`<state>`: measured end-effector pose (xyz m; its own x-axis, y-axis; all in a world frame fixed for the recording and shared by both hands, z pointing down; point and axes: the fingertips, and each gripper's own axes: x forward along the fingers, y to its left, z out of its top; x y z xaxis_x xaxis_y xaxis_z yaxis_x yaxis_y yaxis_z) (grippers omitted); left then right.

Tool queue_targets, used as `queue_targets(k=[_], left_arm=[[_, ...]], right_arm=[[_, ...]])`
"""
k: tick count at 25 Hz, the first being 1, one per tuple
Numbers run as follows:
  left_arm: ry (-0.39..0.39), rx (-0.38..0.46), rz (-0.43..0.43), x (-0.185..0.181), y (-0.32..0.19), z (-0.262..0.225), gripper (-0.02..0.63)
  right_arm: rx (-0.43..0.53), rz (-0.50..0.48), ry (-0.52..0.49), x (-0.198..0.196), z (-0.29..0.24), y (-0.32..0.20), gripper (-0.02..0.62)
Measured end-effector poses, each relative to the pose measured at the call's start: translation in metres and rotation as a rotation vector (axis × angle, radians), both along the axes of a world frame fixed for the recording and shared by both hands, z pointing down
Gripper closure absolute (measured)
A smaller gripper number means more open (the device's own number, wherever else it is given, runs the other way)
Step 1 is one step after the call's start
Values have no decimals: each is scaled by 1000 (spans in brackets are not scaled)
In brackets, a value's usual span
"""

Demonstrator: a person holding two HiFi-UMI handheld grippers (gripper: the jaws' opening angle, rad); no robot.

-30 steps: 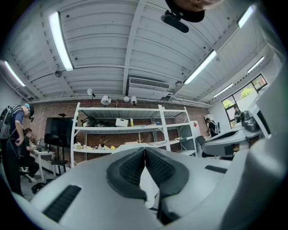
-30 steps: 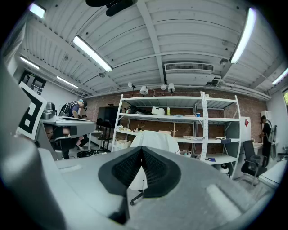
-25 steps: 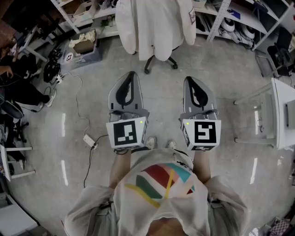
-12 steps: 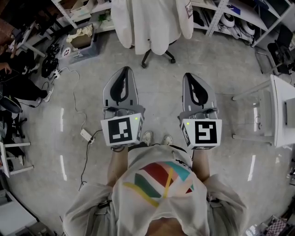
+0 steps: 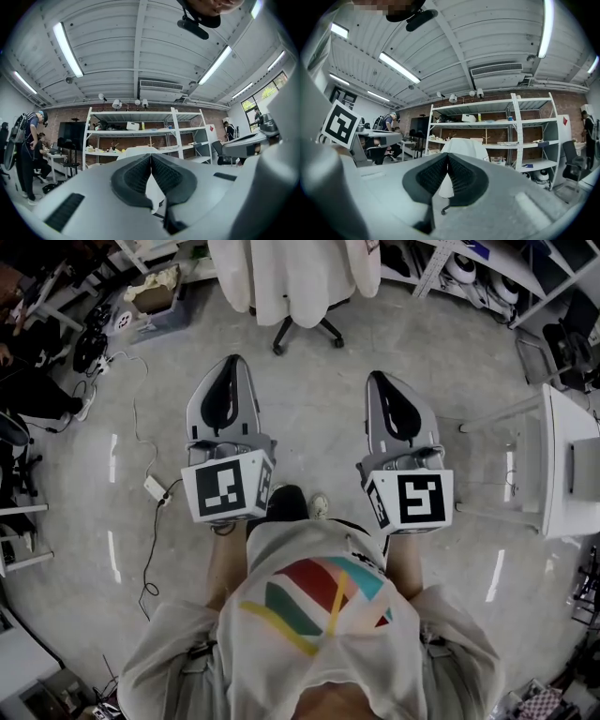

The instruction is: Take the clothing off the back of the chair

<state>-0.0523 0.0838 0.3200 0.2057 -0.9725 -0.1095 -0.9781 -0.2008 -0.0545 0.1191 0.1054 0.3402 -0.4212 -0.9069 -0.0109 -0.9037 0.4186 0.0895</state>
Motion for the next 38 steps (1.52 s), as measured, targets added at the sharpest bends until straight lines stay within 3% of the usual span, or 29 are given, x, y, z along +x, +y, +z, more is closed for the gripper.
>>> queue_targets(k=[9,20,27,38], left_arm=[[-21,30,-28,8,9,-16,592],[30,46,33,17,-28,-15,592],[79,84,39,-3,-81,-25,592],[138,95,29,-74,-202,-45,592]], right_arm=[[30,-36,-22,14,-7,10,591],[30,35,-13,22,-8,-17,591],[68,45,4,6,-22,-77,591],[68,140,-27,-24,-51,-206,591]])
